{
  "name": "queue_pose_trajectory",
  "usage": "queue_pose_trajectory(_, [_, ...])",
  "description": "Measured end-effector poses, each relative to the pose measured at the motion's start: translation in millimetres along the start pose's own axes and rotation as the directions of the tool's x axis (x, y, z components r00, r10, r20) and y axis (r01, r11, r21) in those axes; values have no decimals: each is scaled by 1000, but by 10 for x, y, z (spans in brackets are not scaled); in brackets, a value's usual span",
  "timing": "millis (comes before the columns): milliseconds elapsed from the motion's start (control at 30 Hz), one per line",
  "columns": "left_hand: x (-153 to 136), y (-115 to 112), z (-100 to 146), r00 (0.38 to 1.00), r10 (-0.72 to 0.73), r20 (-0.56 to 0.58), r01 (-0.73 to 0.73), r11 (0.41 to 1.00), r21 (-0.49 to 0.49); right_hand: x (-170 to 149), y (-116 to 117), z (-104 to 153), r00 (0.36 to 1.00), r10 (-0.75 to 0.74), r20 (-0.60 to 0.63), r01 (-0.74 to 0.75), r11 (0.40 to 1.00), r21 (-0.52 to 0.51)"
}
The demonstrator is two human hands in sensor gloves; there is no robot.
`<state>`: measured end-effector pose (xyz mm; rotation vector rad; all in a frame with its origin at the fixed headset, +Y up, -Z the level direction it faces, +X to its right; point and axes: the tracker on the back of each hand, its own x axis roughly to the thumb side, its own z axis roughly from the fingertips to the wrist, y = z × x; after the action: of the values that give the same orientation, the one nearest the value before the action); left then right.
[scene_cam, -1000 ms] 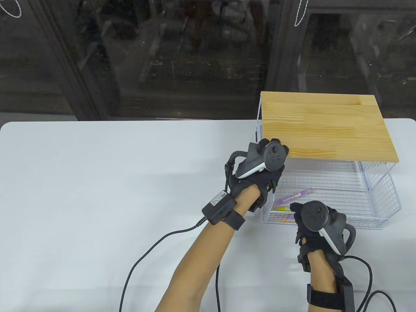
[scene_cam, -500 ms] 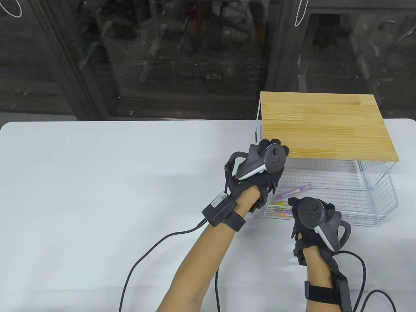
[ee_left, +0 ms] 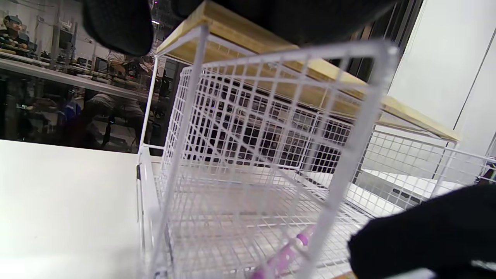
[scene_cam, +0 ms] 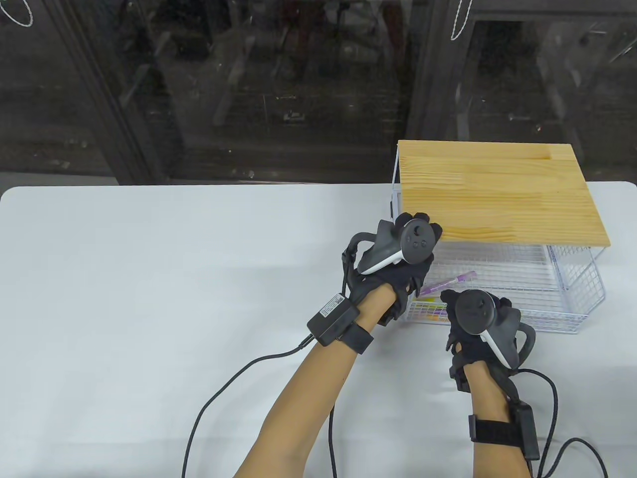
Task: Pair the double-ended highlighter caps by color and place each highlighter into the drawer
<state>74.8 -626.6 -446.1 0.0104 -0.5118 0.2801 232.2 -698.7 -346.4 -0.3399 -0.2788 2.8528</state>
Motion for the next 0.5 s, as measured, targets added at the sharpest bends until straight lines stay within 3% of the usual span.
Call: queue_pose_trajectory(500, [-14, -8, -5, 1000, -3, 3, 3, 1000, 7, 12, 97, -477, 999, -22, -30, 22, 1000, 20])
